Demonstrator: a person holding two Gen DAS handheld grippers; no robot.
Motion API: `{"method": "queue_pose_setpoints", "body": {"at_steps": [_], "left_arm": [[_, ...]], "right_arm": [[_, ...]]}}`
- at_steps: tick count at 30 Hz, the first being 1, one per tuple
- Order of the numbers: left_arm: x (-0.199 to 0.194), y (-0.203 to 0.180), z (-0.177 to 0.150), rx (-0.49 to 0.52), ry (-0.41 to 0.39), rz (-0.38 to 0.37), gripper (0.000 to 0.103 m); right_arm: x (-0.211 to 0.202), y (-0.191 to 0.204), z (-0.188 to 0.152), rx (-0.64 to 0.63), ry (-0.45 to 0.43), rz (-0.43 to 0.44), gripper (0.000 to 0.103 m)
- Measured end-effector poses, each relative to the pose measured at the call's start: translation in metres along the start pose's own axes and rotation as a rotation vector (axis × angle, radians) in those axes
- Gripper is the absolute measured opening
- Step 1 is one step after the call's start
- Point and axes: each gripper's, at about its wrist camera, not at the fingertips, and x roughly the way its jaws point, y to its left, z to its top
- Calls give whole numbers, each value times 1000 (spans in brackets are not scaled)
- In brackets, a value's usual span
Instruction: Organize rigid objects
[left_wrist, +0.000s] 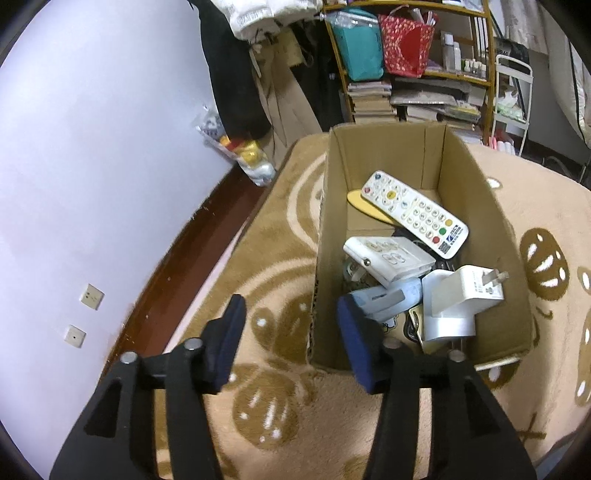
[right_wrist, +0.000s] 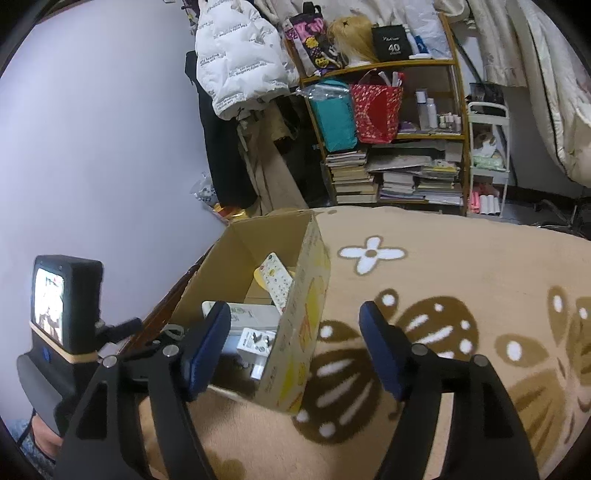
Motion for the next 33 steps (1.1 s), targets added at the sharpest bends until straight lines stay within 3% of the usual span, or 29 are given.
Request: {"method": "queue_pose_setpoints", "body": {"at_steps": [2, 5, 9, 15, 26, 33], "left_arm": [[-9, 0, 0, 12, -11, -9, 60], [-27, 4, 4, 2, -56, -28, 81], [-50, 8, 8, -21, -126, -44, 97], [-88, 1, 4, -24, -223, -49, 100], [-143, 28, -29, -138, -351, -114, 101], [-159, 27, -48, -127, -421, -124, 101]], "right_arm": [[-8, -1, -2, -2, -11, -7, 86], [-18, -5, -4, 14, -16, -13, 88], [-35, -10, -6, 18, -44, -42, 103], [-64, -16, -9, 17, -94, -100, 103], [-118, -23, -26, 25, -188, -134, 103], [-139, -26, -42, 23, -227, -162, 103]]}}
